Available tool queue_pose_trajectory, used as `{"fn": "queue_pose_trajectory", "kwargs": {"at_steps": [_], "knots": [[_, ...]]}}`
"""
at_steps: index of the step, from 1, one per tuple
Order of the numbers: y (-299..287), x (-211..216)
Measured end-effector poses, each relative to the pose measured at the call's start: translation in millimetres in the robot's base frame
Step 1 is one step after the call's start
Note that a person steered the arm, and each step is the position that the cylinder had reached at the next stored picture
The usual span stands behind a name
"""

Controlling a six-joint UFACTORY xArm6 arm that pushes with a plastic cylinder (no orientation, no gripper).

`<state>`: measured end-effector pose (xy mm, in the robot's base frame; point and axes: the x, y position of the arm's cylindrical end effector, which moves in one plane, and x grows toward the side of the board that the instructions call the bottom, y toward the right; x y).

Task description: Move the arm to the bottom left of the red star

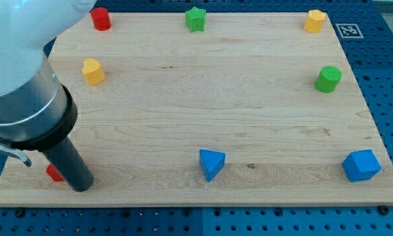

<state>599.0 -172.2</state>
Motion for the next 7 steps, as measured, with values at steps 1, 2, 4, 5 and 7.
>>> {"fn": "queue_pose_trajectory", "kwargs": {"at_steps": [1, 2, 4, 5, 7], "knots": [[3.2, -0.2], [27.2, -24.9], [95.3, -116.5], [132.2, -158.3], [147.9, -166.4]]}}
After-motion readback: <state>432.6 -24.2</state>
